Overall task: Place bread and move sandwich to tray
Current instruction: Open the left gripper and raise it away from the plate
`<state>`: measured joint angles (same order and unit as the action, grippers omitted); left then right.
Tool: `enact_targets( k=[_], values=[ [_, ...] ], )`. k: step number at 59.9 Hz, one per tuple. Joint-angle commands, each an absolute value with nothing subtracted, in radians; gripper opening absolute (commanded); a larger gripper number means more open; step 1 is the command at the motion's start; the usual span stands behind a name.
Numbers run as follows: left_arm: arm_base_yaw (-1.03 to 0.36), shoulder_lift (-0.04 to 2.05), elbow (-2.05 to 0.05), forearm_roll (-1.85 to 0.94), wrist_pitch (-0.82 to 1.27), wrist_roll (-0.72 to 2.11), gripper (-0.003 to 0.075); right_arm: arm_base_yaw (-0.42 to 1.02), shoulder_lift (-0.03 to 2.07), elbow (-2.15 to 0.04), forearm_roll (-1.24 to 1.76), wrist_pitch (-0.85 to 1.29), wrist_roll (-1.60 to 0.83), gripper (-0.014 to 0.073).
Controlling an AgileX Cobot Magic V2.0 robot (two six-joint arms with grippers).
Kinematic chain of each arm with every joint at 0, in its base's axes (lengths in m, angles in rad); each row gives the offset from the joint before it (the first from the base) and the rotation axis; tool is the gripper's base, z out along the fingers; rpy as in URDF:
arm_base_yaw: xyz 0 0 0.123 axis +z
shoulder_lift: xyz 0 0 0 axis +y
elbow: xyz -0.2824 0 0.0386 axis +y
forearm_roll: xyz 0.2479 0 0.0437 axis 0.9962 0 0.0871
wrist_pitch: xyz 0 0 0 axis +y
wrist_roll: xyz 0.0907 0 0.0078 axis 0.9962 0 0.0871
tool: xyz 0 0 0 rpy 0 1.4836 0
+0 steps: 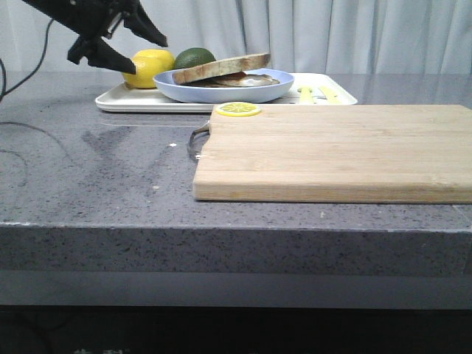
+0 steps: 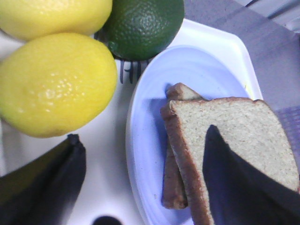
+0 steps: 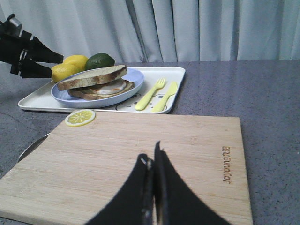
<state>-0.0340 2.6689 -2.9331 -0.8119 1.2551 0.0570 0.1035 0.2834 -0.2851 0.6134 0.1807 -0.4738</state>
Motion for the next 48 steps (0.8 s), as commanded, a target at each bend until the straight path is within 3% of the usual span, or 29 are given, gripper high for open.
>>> enact_targets(
  k=[1,15,35,48],
  values=[
    [-0.021,2.555,-3.055,-0.927,1.257,0.046,0.0379,0.106,0.291,-0.314,0.622,0.122,-0.481,-0.0069],
    [-0.014,2.507,-3.055,-0.968,1.257,0.046,-0.0020,0.106,0.291,-0.313,0.622,0.129,-0.481,-0.0069],
    [-0.008,2.394,-3.055,-1.067,1.257,0.027,-0.0020,0.106,0.291,-0.307,0.622,0.127,-0.481,-0.0069],
    [-0.020,2.308,-3.054,-0.866,1.257,-0.027,-0.0020,0.106,0.291,-0.307,0.622,0.120,-0.481,-0.0069]
  ],
)
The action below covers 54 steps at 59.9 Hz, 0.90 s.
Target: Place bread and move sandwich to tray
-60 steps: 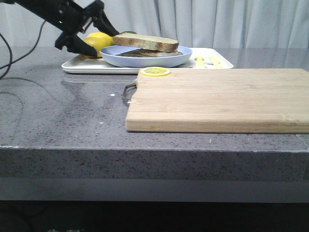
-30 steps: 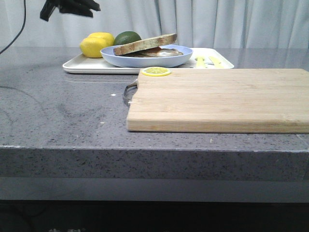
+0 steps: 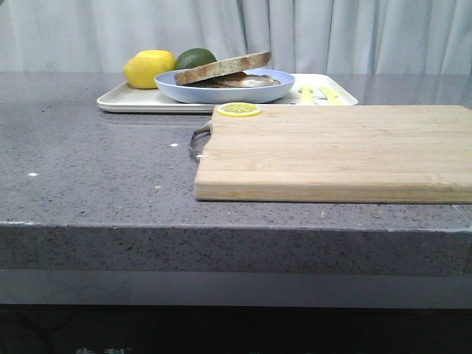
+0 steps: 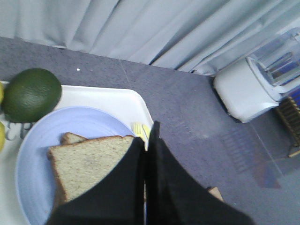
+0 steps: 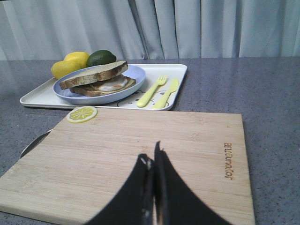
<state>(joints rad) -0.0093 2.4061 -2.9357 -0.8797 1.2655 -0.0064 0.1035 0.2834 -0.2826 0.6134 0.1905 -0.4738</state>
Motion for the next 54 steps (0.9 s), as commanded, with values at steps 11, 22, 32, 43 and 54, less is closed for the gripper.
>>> enact_targets(
  k=[11,22,32,43,54],
  values=[
    [-0.071,2.232,-2.983,-0.708,1.257,-0.029,-0.0020,0.106,0.291,-0.307,0.622,0.122,-0.481,-0.0069],
    [-0.153,2.065,-2.693,-0.408,1.257,-0.021,-0.0020,0.106,0.291,-0.307,0.622,0.122,-0.481,-0.0069],
    [-0.197,1.897,-2.336,-0.212,1.257,-0.019,-0.0020,0.106,0.291,-0.307,0.622,0.123,-0.481,-0.0069],
    [-0.195,1.746,-2.004,-0.124,1.257,-0.019,-0.0020,0.106,0.291,-0.307,0.622,0.123,-0.481,-0.0069],
    [-0.184,1.582,-1.699,0.077,1.186,-0.082,-0.0020,0.106,0.291,-0.307,0.622,0.124,-0.481,-0.0069]
  ],
)
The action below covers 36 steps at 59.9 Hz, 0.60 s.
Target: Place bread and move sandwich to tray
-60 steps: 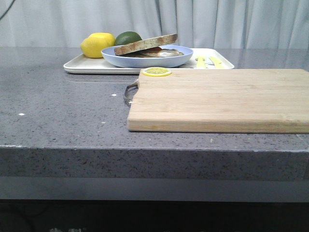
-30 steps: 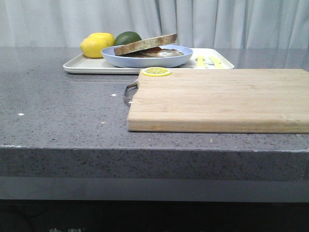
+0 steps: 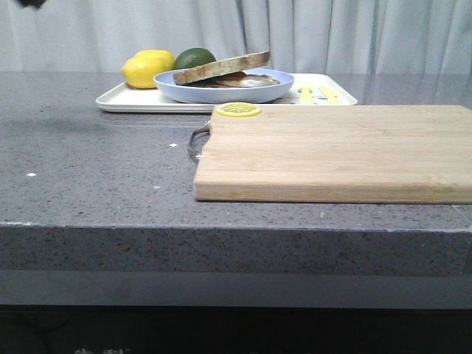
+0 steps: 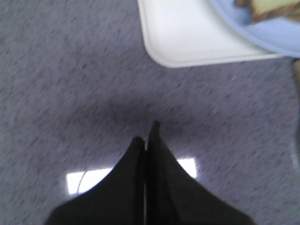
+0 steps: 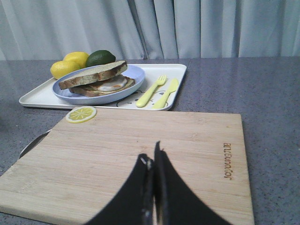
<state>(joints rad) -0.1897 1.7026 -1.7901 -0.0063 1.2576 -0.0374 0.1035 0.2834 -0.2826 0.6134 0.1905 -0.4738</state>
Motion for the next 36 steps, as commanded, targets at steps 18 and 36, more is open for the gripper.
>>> enact_targets(
  k=[18,36],
  values=[
    [-0.125,1.228,-1.176,0.095,0.800,-0.138,-0.0020,0.106,0.291,-0.307,0.622,0.124,-0.481,-0.0069],
    [-0.127,0.789,-0.758,0.080,0.420,-0.152,-0.0020,0.106,0.291,-0.307,0.622,0.124,-0.481,-0.0069]
  ],
)
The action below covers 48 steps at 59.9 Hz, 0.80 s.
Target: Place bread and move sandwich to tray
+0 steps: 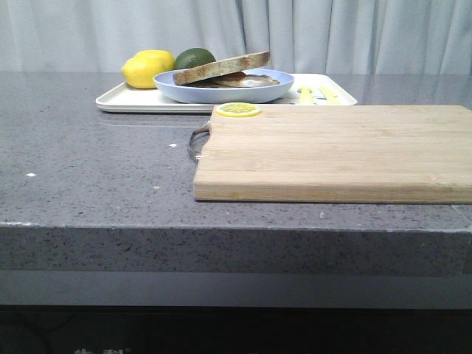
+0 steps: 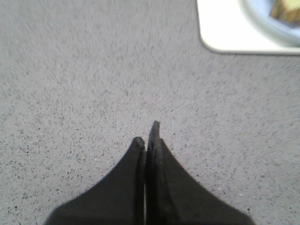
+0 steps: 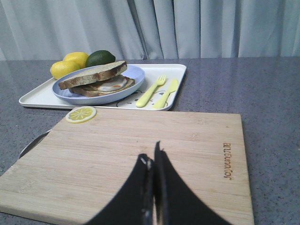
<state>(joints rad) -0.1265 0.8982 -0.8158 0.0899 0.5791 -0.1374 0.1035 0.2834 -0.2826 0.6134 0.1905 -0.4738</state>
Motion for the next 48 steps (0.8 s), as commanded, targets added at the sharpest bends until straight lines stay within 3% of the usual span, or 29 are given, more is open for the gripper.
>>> enact_targets(
  k=[1,24,48],
  values=[
    [-0.127,0.767,-0.741,0.080,0.408,-0.152,-0.0020,0.106,0.291,-0.307,0.622,0.124,-0.481,-0.0069],
    [-0.127,0.294,-0.453,0.076,0.274,-0.152,-0.0020,0.106,0.291,-0.307,0.622,0.124,-0.481,-0.0069],
    [-0.127,0.237,-0.412,0.076,0.283,-0.152,-0.0020,0.106,0.291,-0.307,0.622,0.125,-0.481,-0.0069]
  ],
)
